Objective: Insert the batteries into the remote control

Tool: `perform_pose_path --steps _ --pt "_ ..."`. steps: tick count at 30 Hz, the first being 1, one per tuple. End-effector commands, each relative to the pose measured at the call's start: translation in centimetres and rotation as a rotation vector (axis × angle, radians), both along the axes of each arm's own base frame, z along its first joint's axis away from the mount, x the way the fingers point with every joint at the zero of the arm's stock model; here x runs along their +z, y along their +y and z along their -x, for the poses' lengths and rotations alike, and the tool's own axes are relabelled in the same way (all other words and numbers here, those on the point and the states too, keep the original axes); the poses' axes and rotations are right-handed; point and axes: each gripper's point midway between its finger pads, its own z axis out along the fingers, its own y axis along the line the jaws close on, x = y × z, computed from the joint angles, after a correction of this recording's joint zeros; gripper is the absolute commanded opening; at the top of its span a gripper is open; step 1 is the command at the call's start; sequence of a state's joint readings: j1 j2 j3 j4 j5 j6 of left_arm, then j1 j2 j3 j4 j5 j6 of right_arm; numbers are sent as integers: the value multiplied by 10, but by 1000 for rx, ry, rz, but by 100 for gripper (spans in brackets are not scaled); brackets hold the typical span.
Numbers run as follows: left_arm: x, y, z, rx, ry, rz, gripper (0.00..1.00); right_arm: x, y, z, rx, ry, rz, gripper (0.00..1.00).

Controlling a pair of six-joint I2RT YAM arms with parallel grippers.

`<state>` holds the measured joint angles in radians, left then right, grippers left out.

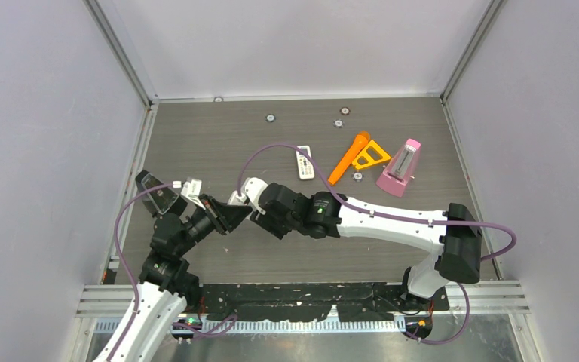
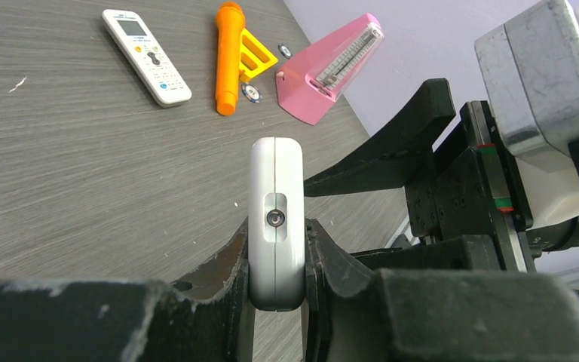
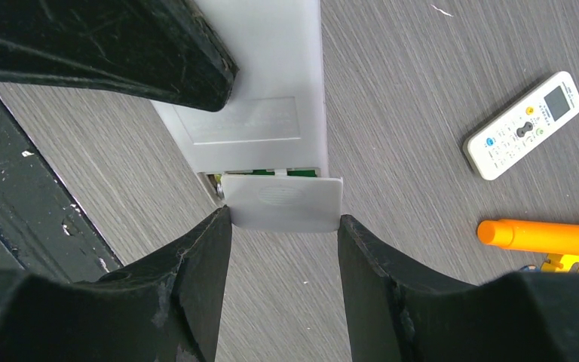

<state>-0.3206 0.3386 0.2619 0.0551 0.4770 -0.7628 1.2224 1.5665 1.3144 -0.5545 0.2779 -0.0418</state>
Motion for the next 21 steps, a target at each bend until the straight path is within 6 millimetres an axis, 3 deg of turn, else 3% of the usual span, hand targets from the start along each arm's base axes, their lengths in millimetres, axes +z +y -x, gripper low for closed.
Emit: perform_pose_path --steps 1,9,21 --pt "31 -1 1 -3 -62 36 0 19 11 -7 -15 -26 -56 24" --pt "34 -2 2 -11 -71 47 0 13 19 5 60 20 -68 24" --pt "38 -8 11 -76 -92 60 0 9 22 -1 38 20 -60 24"
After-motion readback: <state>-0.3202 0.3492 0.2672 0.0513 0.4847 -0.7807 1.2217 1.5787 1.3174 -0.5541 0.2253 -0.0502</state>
